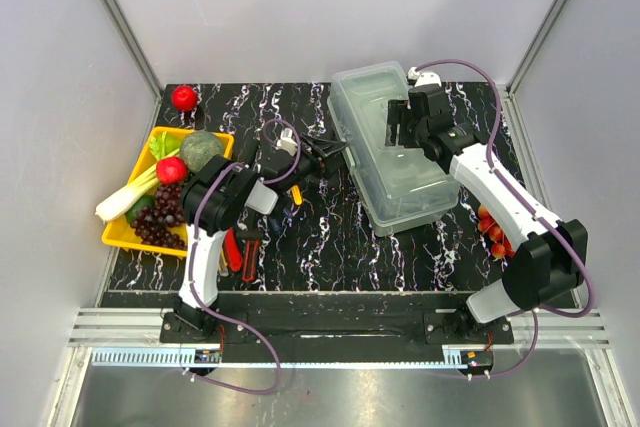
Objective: Pack the tool kit
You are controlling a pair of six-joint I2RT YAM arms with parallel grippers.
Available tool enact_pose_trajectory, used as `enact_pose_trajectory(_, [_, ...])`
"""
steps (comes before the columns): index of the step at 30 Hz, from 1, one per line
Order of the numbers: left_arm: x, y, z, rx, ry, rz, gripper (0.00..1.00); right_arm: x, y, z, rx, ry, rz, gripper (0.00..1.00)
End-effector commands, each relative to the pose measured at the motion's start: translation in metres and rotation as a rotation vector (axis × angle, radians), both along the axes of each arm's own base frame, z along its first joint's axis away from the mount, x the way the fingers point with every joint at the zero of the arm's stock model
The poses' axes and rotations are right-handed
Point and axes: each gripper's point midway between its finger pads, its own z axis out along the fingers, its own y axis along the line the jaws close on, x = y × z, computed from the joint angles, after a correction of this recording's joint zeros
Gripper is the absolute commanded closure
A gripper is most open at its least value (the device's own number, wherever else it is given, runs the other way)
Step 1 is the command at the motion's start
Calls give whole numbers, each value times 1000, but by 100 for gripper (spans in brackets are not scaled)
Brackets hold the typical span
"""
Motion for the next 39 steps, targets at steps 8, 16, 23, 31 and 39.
enact_pose_trajectory(8, [-23, -6, 96, 0, -308, -93, 62, -42, -5, -91, -58, 316, -31, 23])
enact_pose_trajectory(16, [-18, -3, 87, 73, -260, -81, 65, -42, -6, -92, -54, 313, -45, 23])
enact_pose_trajectory(23, [-14, -3, 79, 191, -212, -81, 63, -42, -9, -93, -63, 309, -62, 23])
enact_pose_trajectory(31, [-16, 5, 51, 266, -132, -56, 20, -41, -10, -93, -62, 308, -71, 23])
enact_pose_trajectory(39, [-18, 25, 40, 342, -101, 16, 1, -40, -9, -91, -59, 303, -74, 22])
